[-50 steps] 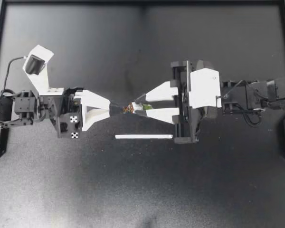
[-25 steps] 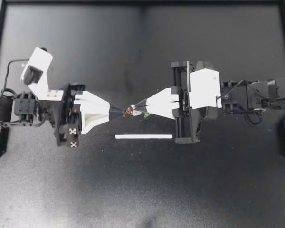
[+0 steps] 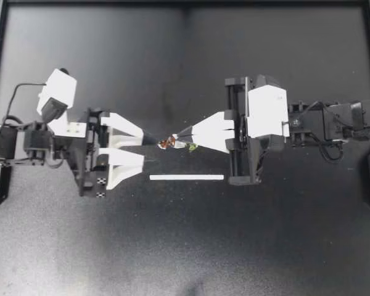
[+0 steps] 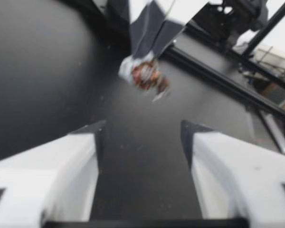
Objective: Pick up the candy and unwrap it.
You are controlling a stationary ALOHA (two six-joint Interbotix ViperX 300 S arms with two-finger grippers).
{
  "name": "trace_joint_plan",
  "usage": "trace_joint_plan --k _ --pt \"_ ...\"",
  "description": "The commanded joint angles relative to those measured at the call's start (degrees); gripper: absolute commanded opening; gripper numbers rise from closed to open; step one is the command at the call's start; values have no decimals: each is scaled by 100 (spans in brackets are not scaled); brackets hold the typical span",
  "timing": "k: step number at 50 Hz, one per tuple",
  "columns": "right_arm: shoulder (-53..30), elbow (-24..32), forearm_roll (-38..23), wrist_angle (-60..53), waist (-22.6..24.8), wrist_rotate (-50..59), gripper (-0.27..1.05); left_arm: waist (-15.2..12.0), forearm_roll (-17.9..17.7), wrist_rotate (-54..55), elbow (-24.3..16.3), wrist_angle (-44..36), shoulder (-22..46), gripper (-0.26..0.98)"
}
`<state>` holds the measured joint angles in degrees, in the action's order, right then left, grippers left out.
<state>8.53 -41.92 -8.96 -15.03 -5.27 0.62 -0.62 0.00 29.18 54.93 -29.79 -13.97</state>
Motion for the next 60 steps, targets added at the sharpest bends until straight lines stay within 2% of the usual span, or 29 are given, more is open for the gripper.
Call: trace_joint_plan --k 1,18,44,60 --pt "18 176 18 18 9 88 -18 -9 0 -53 -246 9 53 53" --pt "9 237 18 185 105 211 -18 -44 -246 -369 -571 18 527 53" --pt "123 211 18 290 308 492 -18 -255 -1011 -976 -431 -53 835 52" --pt "123 202 18 483 79 475 -18 -264 -1072 -1055 -378 -53 809 51"
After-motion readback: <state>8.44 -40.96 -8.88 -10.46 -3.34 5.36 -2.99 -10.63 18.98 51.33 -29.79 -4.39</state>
